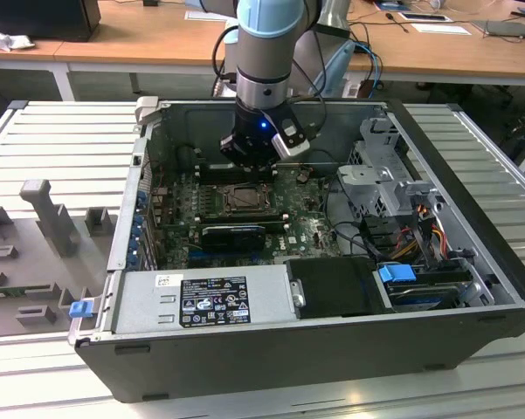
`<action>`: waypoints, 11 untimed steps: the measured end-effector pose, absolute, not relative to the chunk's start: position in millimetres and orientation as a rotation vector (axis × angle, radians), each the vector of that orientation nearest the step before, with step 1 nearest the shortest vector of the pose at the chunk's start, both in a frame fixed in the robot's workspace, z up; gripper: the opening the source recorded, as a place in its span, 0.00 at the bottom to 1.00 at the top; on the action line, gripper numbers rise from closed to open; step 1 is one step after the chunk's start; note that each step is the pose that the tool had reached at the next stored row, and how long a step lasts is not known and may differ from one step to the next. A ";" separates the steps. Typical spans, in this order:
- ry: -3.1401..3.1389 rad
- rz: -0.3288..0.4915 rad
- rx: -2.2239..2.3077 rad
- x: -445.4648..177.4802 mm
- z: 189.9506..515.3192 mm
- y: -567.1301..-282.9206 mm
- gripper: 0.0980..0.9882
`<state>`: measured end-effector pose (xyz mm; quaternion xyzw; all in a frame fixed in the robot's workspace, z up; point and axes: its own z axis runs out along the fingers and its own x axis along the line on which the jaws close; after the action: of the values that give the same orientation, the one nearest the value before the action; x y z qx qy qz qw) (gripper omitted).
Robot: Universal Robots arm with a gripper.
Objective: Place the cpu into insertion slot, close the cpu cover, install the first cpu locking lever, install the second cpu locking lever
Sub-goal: 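Install the first cpu locking lever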
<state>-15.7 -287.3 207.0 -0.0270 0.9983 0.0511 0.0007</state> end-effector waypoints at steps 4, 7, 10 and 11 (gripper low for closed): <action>3.135 0.159 -0.088 -15.5 203.9 -287.2 0.01; 3.135 0.158 -0.088 -15.5 203.3 -287.2 0.01; 3.135 0.158 -0.090 -15.5 204.8 -287.2 0.01; 3.135 0.158 -0.090 -15.5 204.8 -287.2 0.01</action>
<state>-15.5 -287.2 204.8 -0.0286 0.9983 0.0503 0.0007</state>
